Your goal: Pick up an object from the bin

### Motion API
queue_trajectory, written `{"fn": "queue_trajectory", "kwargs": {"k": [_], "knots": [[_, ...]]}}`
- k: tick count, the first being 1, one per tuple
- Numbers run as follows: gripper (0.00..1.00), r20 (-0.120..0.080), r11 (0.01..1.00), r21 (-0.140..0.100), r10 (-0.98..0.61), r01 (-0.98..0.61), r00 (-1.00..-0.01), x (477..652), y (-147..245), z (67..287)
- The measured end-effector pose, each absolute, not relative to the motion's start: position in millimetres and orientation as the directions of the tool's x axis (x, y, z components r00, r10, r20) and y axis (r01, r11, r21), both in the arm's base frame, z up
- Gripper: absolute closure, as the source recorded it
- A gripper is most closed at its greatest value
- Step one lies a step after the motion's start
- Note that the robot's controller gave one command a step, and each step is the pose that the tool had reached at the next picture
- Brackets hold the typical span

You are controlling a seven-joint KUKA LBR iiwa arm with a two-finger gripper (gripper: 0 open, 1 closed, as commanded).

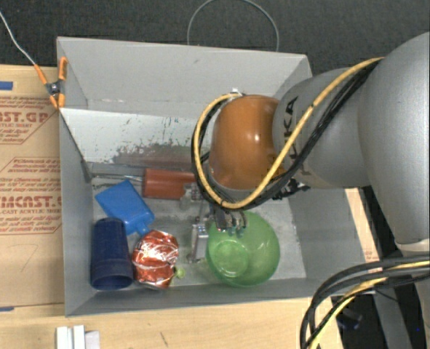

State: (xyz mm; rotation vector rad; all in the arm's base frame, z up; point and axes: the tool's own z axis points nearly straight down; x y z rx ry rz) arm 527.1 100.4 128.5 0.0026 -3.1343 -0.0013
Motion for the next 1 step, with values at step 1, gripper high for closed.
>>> {"fn": "queue_trajectory", "kwargs": {"k": [1], "knots": [[0.0,0.0,1.0,0.001,0.0,0.0,-1.0,529.1,99.7,132.9]]}}
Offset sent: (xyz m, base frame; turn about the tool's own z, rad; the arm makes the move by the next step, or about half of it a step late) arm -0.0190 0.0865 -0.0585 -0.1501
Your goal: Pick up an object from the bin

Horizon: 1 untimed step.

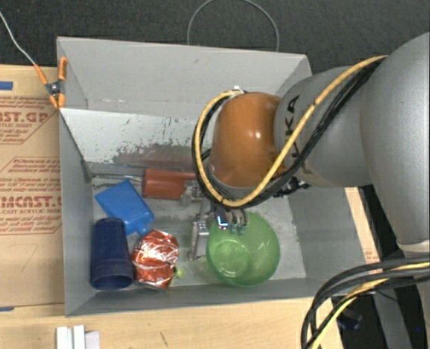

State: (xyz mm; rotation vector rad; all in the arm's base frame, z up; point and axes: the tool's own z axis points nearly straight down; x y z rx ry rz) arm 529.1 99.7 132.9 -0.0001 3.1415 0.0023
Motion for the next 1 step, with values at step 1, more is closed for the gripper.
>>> {"fn": "queue_trajectory", "kwargs": {"k": [1], "knots": [[0.0,0.004,0.989,-0.002,-0.15,-0.15,-0.989,510.4,186.6,72.2]]}}
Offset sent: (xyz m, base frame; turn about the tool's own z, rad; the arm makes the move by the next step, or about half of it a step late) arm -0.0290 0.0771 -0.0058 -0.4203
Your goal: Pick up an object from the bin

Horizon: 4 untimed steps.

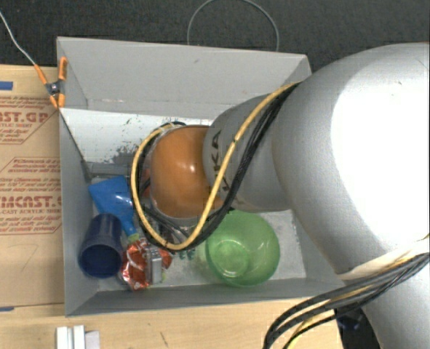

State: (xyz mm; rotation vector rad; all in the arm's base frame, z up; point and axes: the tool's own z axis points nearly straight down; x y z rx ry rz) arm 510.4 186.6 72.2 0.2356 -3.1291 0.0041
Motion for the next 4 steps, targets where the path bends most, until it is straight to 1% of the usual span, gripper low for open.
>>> {"fn": "queue_trajectory", "kwargs": {"k": [1,2,3,4], "knots": [[0.0,-0.005,0.913,0.001,-0.409,-0.409,-0.913,500.8,177.1,129.3],[0.0,0.002,0.976,-0.001,-0.216,-0.216,-0.976,480.8,161.5,99.4],[0.0,0.003,0.736,-0.016,-0.676,-0.676,-0.736,488.3,196.4,86.3],[1.0,-0.009,0.984,0.006,-0.18,-0.18,-0.984,482.3,151.5,73.6]]}}
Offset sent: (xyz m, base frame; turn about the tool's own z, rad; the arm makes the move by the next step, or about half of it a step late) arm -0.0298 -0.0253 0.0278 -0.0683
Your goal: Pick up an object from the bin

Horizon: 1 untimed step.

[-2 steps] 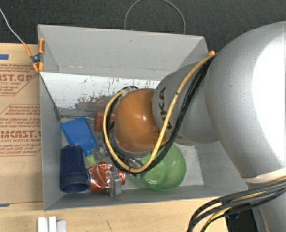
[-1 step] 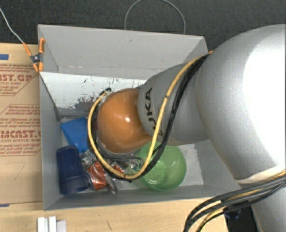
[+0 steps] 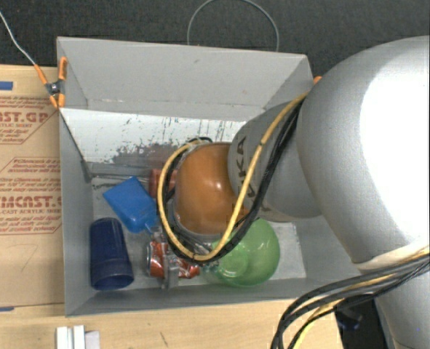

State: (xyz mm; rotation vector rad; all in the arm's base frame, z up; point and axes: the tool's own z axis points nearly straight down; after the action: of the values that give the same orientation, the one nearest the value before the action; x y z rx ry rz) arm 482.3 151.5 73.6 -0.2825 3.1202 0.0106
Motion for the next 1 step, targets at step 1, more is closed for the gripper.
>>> {"fn": "queue_trajectory", "kwargs": {"k": [1], "knots": [[1.0,-0.009,0.983,0.005,-0.181,-0.181,-0.983,482.2,151.9,73.6]]}}
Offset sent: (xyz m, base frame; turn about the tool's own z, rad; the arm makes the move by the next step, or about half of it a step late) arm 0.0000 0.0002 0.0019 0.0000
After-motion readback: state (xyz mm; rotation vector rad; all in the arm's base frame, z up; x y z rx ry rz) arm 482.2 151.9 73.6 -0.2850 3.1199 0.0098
